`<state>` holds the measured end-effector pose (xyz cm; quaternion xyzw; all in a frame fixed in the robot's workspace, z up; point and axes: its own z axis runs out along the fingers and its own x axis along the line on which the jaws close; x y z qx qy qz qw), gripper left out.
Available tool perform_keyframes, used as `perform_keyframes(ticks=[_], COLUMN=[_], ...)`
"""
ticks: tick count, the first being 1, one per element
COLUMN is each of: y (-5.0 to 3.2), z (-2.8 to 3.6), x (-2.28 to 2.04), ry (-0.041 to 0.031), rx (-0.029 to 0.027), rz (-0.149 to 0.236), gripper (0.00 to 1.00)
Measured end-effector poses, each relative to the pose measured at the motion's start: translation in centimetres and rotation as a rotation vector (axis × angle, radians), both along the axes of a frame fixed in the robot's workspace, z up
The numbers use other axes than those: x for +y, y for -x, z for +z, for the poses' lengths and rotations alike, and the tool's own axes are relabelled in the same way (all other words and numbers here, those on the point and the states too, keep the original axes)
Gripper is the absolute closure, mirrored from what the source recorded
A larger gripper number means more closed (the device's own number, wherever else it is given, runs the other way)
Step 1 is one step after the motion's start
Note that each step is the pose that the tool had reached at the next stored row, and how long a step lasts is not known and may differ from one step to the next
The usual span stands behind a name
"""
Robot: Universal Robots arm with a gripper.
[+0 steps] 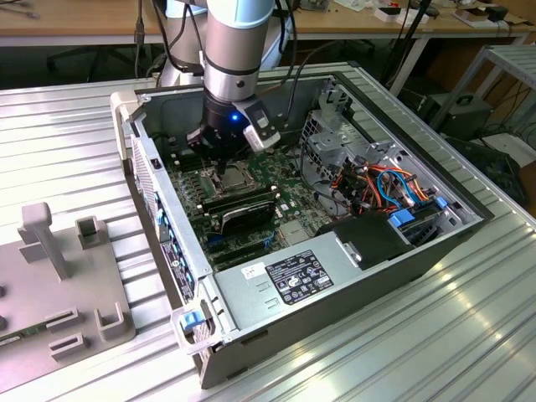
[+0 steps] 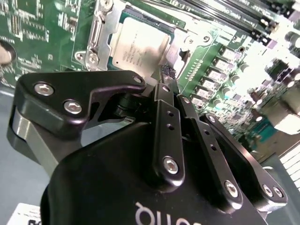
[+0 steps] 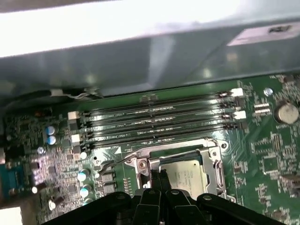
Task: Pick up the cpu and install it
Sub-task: 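Close the cpu cover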
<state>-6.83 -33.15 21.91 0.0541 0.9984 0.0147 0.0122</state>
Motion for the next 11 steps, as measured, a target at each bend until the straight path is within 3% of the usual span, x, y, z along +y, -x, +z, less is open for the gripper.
perform_keyframes(ticks=[5,11], y=[0.14,0.17], z=[0.00,0.00], x=[-0.14,-0.33], ry=[0.0001,0.0025], rx=[0.0000,0.0002], rz=[0.098,0.150], gripper=[0.89,0.89])
